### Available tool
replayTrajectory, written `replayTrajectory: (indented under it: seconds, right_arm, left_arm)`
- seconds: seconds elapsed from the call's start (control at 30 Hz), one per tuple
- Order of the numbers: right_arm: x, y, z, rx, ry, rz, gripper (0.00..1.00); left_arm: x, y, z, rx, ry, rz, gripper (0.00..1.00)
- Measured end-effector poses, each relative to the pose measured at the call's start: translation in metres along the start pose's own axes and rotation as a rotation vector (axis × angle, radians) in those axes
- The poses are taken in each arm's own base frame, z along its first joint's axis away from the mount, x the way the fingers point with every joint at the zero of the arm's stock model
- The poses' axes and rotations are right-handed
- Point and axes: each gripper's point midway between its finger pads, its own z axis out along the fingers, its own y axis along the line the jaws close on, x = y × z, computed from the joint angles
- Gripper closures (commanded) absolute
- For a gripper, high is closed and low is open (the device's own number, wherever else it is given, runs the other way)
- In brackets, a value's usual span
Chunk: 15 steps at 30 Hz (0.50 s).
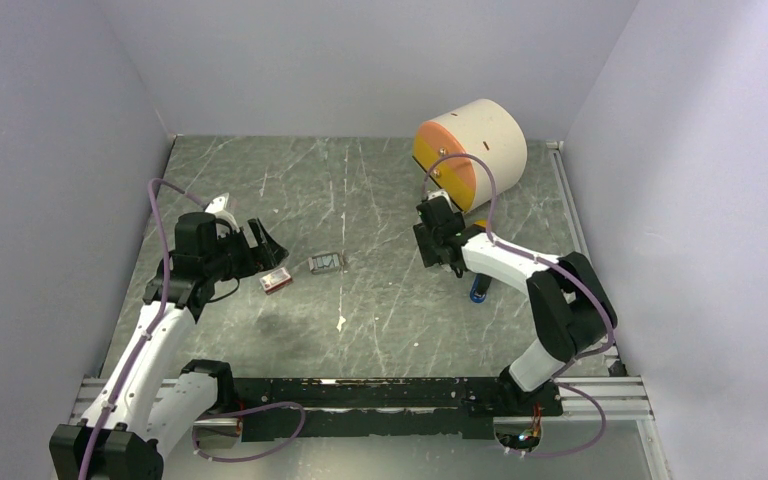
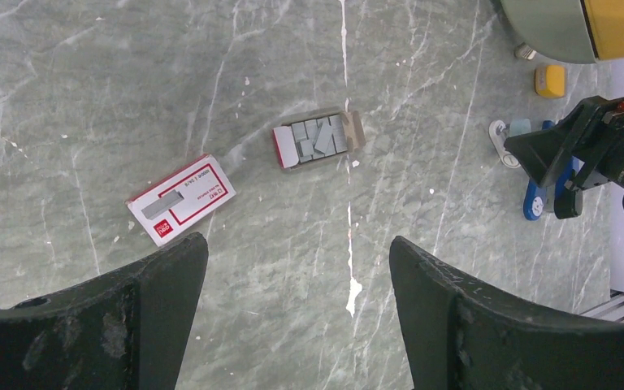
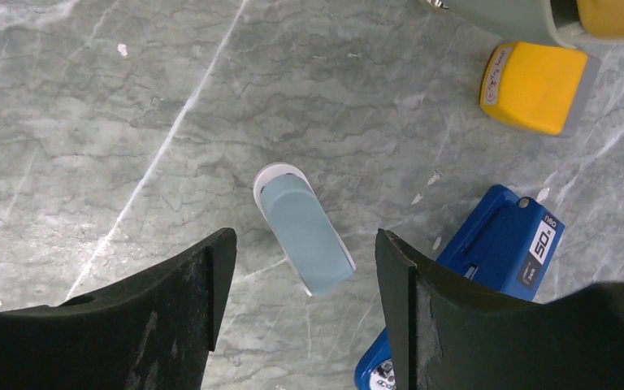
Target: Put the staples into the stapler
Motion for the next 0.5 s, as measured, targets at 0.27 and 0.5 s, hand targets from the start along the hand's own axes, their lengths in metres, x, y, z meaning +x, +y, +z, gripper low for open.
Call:
replayTrajectory:
  seconds: [0.27,0.5]
  right_arm:
    - [0.009,0.009,0.008,-0.066,0.040,-0.022,0.50]
    - [0.010,0.008,0.012,-0.067,0.064,-0.031,0.76]
  left_arm:
    - [0.002,0.001,0.001,-0.001,0.004,-0.001,0.13]
    - [0.004,-0.002,0.001,0.009,0.010,0.004,0.13]
